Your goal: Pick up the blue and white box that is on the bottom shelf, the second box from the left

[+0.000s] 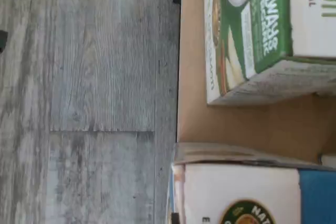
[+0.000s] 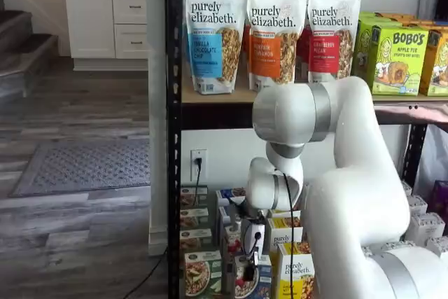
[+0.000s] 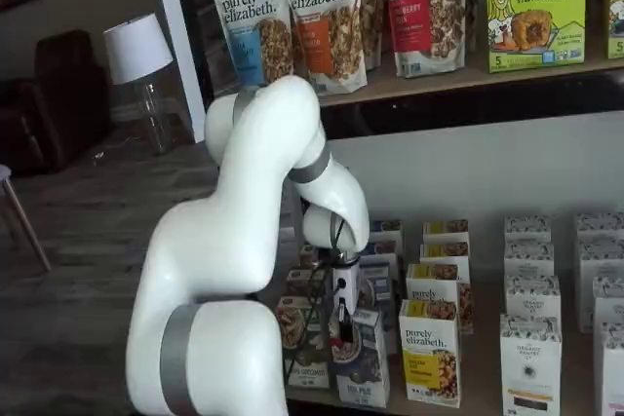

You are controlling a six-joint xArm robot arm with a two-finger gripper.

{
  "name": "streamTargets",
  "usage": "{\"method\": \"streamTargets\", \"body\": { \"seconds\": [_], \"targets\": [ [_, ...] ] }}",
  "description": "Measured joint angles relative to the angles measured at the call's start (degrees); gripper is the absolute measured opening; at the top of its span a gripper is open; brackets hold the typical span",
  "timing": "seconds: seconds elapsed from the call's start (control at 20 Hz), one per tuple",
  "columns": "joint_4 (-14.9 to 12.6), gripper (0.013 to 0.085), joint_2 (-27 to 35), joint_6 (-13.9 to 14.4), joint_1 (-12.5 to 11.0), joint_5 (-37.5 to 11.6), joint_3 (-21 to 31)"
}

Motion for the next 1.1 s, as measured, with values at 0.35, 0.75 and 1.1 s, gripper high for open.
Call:
{"method": "streamTargets", "body": {
  "seconds": [0.35, 0.75, 1.1],
  "targets": [
    [1.16, 0.049, -4.23, -1.18, 0.09, -1.97, 6.45],
    [1.67, 0.049, -11.42, -1.19, 0.92, -5.11, 16.86],
    [1.86, 0.049, -17.45, -0.23, 2.18, -5.77, 24.06]
  ]
}}
